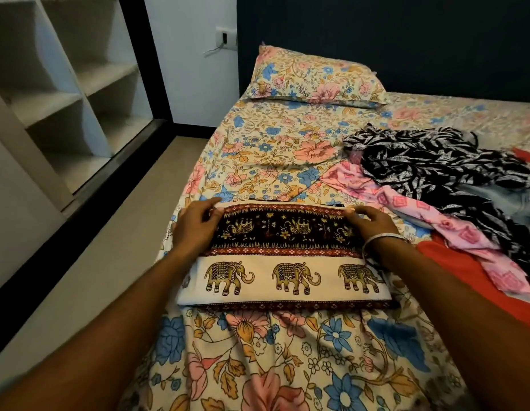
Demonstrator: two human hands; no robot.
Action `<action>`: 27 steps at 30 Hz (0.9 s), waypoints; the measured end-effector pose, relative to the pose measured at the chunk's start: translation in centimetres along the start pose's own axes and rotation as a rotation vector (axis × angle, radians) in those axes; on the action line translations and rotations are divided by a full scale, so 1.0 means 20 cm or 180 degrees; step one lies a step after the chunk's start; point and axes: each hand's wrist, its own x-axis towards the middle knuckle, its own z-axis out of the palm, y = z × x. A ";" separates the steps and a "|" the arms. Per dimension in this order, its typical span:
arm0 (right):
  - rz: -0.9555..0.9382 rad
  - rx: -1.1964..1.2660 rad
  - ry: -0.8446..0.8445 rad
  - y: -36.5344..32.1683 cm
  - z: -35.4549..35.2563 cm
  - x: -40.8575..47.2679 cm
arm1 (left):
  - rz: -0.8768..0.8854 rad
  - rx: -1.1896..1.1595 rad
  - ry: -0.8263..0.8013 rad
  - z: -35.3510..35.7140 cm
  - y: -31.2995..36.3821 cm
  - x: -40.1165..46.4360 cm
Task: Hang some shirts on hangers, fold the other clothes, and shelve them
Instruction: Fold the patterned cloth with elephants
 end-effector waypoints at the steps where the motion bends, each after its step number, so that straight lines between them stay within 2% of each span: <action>1: 0.0012 -0.0007 -0.0030 0.00 -0.01 0.00 | -0.0005 -0.0276 -0.0012 -0.01 0.00 0.01; 4: 0.0056 0.0223 0.0013 -0.02 -0.02 0.02 | -0.0138 -0.1236 0.0327 -0.04 0.03 0.01; 6: 0.0073 0.0407 0.0404 -0.08 -0.05 0.02 | -0.0030 -0.1534 0.0626 -0.07 0.10 0.00; 9: -0.0236 0.0012 0.1128 -0.15 -0.10 0.02 | 0.0310 -0.1155 0.0902 -0.09 0.19 -0.01; 11: -0.0374 -0.0204 0.1244 -0.15 -0.10 0.02 | 0.0362 -0.0629 0.0867 -0.08 0.19 -0.02; 14: -0.0356 -0.0883 0.1106 -0.11 -0.04 -0.04 | 0.0709 0.0600 0.0687 -0.05 0.21 -0.10; 16: -0.1075 -0.1451 0.1160 -0.13 0.06 -0.16 | 0.1317 0.1091 0.0654 0.01 0.29 -0.20; 17: -0.1552 -0.1666 0.0984 -0.13 0.14 -0.23 | 0.1563 0.1184 0.0510 0.06 0.32 -0.27; 18: -0.1926 -0.1915 0.0576 -0.13 0.22 -0.29 | 0.1687 0.1282 0.0286 0.10 0.34 -0.33; 20: -0.2159 -0.2494 -0.0441 -0.11 0.37 -0.41 | 0.1599 0.1684 -0.0207 0.19 0.29 -0.40; 21: -0.2074 -0.2738 -0.0790 -0.08 0.42 -0.44 | 0.1447 0.1892 -0.0378 0.21 0.24 -0.40; 22: -0.1997 -0.2875 -0.0922 -0.05 0.44 -0.46 | 0.1296 0.2007 -0.0487 0.21 0.19 -0.39; 27: -0.1488 -0.2722 -0.0389 0.06 0.29 -0.33 | 0.0735 0.1788 -0.0329 0.10 0.05 -0.24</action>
